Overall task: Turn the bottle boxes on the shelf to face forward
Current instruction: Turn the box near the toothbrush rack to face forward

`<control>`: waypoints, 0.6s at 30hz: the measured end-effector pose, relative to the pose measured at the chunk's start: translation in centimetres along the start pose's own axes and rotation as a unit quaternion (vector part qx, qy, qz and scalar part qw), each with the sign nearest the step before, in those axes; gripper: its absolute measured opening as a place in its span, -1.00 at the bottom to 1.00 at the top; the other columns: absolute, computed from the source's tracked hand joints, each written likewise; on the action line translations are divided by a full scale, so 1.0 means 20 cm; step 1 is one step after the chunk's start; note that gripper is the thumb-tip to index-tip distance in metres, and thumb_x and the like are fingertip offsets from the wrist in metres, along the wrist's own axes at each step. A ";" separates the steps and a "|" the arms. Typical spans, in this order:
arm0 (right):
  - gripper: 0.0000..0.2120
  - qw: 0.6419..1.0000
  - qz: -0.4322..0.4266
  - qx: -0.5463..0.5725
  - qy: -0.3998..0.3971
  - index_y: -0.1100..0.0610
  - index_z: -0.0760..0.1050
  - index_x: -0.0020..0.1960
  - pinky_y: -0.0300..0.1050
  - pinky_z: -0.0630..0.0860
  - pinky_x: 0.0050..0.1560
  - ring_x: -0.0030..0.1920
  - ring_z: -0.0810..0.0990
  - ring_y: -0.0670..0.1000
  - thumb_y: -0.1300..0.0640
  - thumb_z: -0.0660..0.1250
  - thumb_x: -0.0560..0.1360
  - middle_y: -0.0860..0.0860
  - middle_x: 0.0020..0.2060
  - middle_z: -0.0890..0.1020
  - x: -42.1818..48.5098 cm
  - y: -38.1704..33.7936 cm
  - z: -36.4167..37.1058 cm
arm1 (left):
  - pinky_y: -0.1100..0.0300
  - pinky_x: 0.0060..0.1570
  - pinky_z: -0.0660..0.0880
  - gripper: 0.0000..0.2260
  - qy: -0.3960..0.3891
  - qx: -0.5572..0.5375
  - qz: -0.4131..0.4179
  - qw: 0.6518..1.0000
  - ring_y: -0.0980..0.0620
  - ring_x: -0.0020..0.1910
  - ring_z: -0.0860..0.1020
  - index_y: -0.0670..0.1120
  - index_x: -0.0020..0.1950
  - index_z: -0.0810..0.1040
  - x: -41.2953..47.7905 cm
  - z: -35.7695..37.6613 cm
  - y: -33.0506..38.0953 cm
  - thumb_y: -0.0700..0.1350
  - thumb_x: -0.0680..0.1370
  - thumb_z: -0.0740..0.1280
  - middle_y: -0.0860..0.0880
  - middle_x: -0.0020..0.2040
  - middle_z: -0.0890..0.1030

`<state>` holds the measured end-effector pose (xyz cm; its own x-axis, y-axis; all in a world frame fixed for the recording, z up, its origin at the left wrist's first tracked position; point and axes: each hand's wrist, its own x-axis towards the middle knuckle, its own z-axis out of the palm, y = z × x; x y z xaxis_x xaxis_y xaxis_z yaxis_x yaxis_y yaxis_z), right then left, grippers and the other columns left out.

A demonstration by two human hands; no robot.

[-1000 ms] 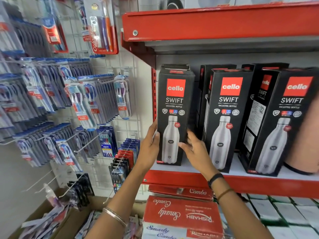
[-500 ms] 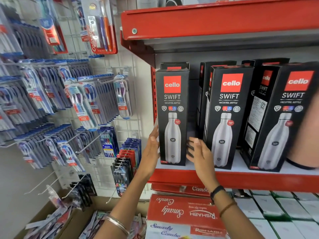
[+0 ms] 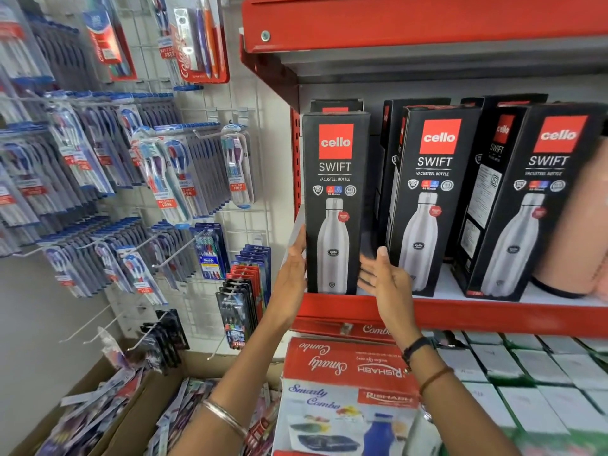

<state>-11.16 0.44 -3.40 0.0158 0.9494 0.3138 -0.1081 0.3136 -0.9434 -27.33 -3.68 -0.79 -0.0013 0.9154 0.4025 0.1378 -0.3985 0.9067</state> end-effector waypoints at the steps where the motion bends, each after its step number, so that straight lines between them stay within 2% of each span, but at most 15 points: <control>1: -0.30 1.000 -0.003 -0.001 0.004 0.29 0.49 0.25 -0.08 0.57 0.14 0.21 0.58 0.10 -0.27 0.07 0.46 0.17 0.24 0.59 -0.01 0.00 0.00 | -0.22 0.49 0.13 -0.48 0.000 0.000 -0.002 1.000 -0.03 0.55 0.14 0.62 0.27 0.11 -0.01 0.00 0.01 0.58 0.30 -0.11 0.15 0.58 0.13; 4: -0.32 1.000 -0.009 -0.011 0.007 0.27 0.48 0.27 -0.06 0.56 0.17 0.22 0.57 0.10 -0.26 0.06 0.47 0.17 0.25 0.57 -0.05 -0.02 0.00 | -0.18 0.50 0.12 -0.53 -0.003 0.006 -0.004 1.000 -0.03 0.56 0.12 0.62 0.26 0.08 -0.04 -0.01 0.03 0.54 0.35 -0.11 0.15 0.58 0.11; 6: -0.32 1.000 -0.009 -0.017 0.000 0.24 0.48 0.28 -0.02 0.53 0.23 0.24 0.56 0.10 -0.27 0.07 0.46 0.15 0.27 0.56 -0.07 -0.02 0.01 | -0.16 0.52 0.09 -0.64 0.004 0.016 0.009 1.000 0.04 0.56 0.11 0.59 0.29 0.06 -0.04 0.01 0.03 0.40 0.49 -0.13 0.18 0.57 0.10; 7: -0.33 1.000 -0.011 -0.025 -0.003 0.21 0.49 0.27 0.00 0.50 0.26 0.25 0.56 0.08 -0.28 0.06 0.46 0.13 0.26 0.57 -0.08 -0.03 0.00 | -0.13 0.53 0.08 -0.65 0.016 0.022 0.019 0.999 0.13 0.55 0.11 0.53 0.35 0.05 -0.05 0.02 0.03 0.31 0.56 -0.12 0.20 0.56 0.11; 9: -0.39 0.998 -0.037 -0.047 0.008 0.13 0.53 0.24 -0.02 0.46 0.31 0.22 0.58 -0.03 -0.29 0.05 0.50 0.03 0.21 0.61 -0.10 -0.04 -0.02 | 0.00 0.54 0.06 -0.56 0.061 0.055 0.051 0.995 0.36 0.49 0.09 0.26 0.50 0.05 -0.07 0.08 0.04 0.19 0.61 -0.07 0.21 0.54 0.10; 10: -0.41 0.996 -0.062 -0.053 0.025 0.10 0.55 0.22 -0.06 0.44 0.32 0.22 0.57 -0.09 -0.30 0.04 0.52 -0.02 0.19 0.62 -0.11 -0.05 -0.04 | 0.10 0.54 0.03 -0.52 0.079 0.084 0.089 0.989 0.39 0.49 0.06 0.11 0.54 0.07 -0.10 0.12 0.05 0.15 0.61 -0.05 0.18 0.55 0.09; 11: -0.43 0.993 -0.092 -0.055 0.047 0.08 0.56 0.23 -0.11 0.42 0.33 0.24 0.55 -0.13 -0.28 0.05 0.53 -0.05 0.19 0.62 -0.13 -0.06 -0.08 | 0.16 0.54 0.00 -0.49 0.076 0.114 0.143 0.980 0.31 0.53 0.02 0.00 0.55 0.09 -0.11 0.16 0.05 0.13 0.62 -0.03 0.13 0.57 0.08; 13: -0.47 0.982 -0.154 -0.057 0.098 0.08 0.53 0.25 -0.21 0.38 0.32 0.28 0.50 -0.17 -0.22 0.05 0.53 -0.07 0.22 0.59 -0.13 -0.08 -0.18 | 0.15 0.54 -0.03 -0.49 0.008 0.140 0.231 0.963 0.10 0.58 -0.04 -0.07 0.55 0.11 -0.14 0.26 0.07 0.08 0.63 0.01 0.06 0.60 0.09; 14: -0.50 0.975 -0.175 -0.060 0.120 0.08 0.50 0.28 -0.28 0.36 0.31 0.30 0.47 -0.19 -0.18 0.04 0.54 -0.09 0.24 0.56 -0.13 -0.08 -0.24 | 0.16 0.54 -0.04 -0.49 -0.032 0.135 0.237 0.961 0.08 0.59 -0.06 -0.05 0.56 0.10 -0.14 0.32 0.09 0.08 0.63 0.02 0.07 0.60 0.08; 16: -0.54 0.970 -0.181 -0.068 0.146 0.05 0.42 0.35 -0.42 0.29 0.28 0.33 0.39 -0.28 -0.12 0.02 0.58 -0.16 0.30 0.48 -0.11 -0.09 -0.33 | 0.26 0.52 -0.08 -0.47 -0.074 0.101 0.208 0.970 0.14 0.58 -0.12 -0.01 0.57 0.04 -0.12 0.43 0.11 0.10 0.62 0.02 0.13 0.61 0.01; 18: -0.53 0.976 -0.150 -0.066 0.144 -0.01 0.32 0.43 -0.52 0.22 0.26 0.36 0.31 -0.33 -0.15 0.00 0.59 -0.20 0.37 0.39 -0.07 -0.10 -0.40 | 0.33 0.49 -0.16 -0.47 -0.077 0.083 0.159 0.981 0.20 0.56 -0.19 0.01 0.57 -0.06 -0.07 0.52 0.09 0.10 0.63 -0.02 0.14 0.60 -0.10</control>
<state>-3.10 -1.40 -2.75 0.3071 0.7746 0.5529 0.0720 0.5604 -0.8251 -16.71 -5.13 -0.95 0.2162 0.7491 0.6262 0.2662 -0.6623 0.7004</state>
